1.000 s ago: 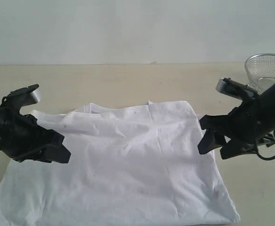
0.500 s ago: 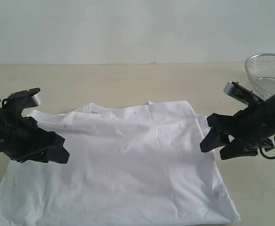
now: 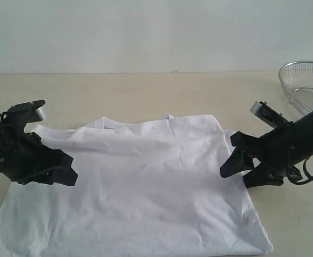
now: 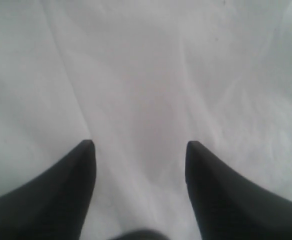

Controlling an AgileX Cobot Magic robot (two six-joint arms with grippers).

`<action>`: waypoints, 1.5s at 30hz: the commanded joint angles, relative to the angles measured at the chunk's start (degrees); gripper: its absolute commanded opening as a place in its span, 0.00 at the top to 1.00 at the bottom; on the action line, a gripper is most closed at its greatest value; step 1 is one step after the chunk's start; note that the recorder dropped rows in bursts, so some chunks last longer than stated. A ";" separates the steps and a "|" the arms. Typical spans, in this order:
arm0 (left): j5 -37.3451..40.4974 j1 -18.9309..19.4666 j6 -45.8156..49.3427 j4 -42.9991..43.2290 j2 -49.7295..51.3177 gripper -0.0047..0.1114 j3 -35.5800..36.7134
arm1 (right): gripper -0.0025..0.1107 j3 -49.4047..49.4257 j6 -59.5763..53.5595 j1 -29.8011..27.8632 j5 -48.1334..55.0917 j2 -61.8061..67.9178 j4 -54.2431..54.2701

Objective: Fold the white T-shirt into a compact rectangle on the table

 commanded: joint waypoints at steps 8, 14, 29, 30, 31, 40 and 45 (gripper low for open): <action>-3.71 -0.06 -5.47 6.16 5.22 0.51 -0.21 | 0.49 0.04 -4.02 0.08 2.39 2.39 4.36; -4.34 -0.06 -5.47 6.16 8.21 0.51 -0.21 | 0.49 0.04 -4.02 0.23 3.48 2.39 4.88; -5.17 -0.06 -5.47 6.16 9.70 0.51 -0.21 | 0.61 0.04 -5.29 6.19 -1.96 5.75 5.35; -5.17 -0.06 -5.47 6.16 9.70 0.51 -0.21 | 0.69 0.04 -5.29 6.19 -2.38 5.75 5.35; -5.17 -0.06 -5.47 6.16 9.70 0.51 -0.21 | 0.77 0.04 -5.29 6.19 -2.88 5.75 5.35; -5.17 -0.06 -5.47 6.59 9.68 0.51 -0.21 | 0.98 0.04 -4.89 6.08 -4.00 4.42 4.58; -4.94 -0.06 -5.47 6.56 9.68 0.51 -0.21 | 0.98 0.15 -2.64 4.05 -2.78 1.49 2.20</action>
